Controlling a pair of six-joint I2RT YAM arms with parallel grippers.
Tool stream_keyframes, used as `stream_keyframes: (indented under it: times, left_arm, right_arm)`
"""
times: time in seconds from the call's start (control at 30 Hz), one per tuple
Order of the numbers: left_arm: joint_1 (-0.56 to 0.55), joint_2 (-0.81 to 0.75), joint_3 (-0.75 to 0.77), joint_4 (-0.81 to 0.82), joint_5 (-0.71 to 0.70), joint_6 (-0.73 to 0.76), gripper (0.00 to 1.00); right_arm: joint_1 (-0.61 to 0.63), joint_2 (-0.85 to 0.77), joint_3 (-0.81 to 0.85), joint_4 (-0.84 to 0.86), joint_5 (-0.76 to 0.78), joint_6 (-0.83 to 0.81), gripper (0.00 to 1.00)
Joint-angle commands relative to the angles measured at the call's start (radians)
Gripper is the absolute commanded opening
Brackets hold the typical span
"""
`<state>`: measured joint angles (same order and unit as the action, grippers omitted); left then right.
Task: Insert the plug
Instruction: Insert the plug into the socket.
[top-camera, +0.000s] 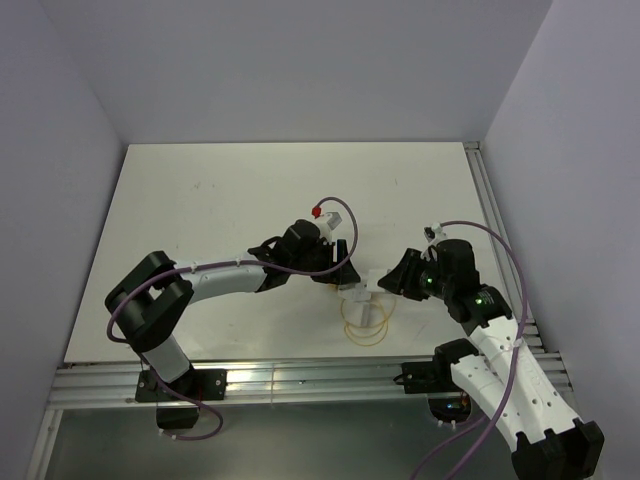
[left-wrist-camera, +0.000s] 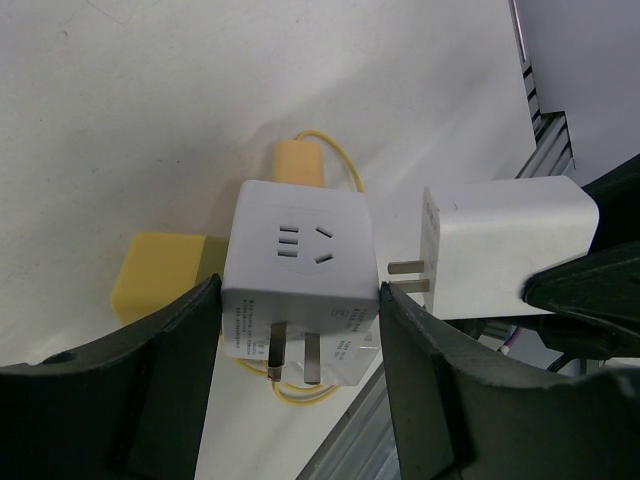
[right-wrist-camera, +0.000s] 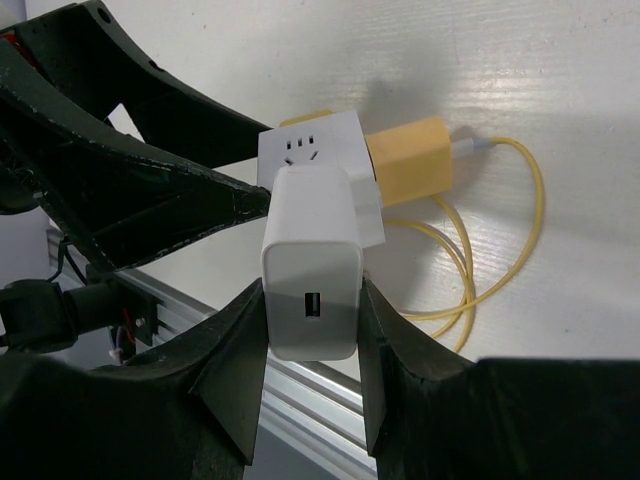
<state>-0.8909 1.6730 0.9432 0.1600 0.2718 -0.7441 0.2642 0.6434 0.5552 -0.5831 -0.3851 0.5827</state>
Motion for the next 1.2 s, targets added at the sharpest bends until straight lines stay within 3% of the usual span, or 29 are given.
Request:
stream_keyframes:
  times: [0.0, 0.03, 0.13, 0.17, 0.57, 1.17]
  left_arm:
    - [-0.008, 0.007, 0.014, 0.049, 0.024, 0.009, 0.30]
    - [-0.006, 0.010, 0.016, 0.049, 0.027, 0.006, 0.26]
    - [-0.005, 0.008, 0.008, 0.052, 0.024, -0.001, 0.01]
    - [-0.005, 0.007, 0.006, 0.052, 0.023, 0.000, 0.00]
    - [0.036, 0.019, -0.038, 0.125, 0.109, -0.027, 0.00]
    - [0.044, 0.025, -0.009, 0.090, 0.156, -0.009, 0.00]
  right_arm:
    - [0.006, -0.010, 0.017, 0.069, -0.003, -0.024, 0.00]
    - [0.006, -0.011, 0.011, 0.080, -0.005, -0.026, 0.00]
    - [0.006, -0.011, -0.014, 0.097, -0.008, -0.029, 0.00]
    - [0.007, -0.011, -0.020, 0.103, -0.014, -0.027, 0.00]
    - [0.036, -0.019, -0.051, 0.134, 0.003, -0.017, 0.00]
    - [0.090, -0.056, -0.069, 0.223, 0.121, -0.040, 0.00]
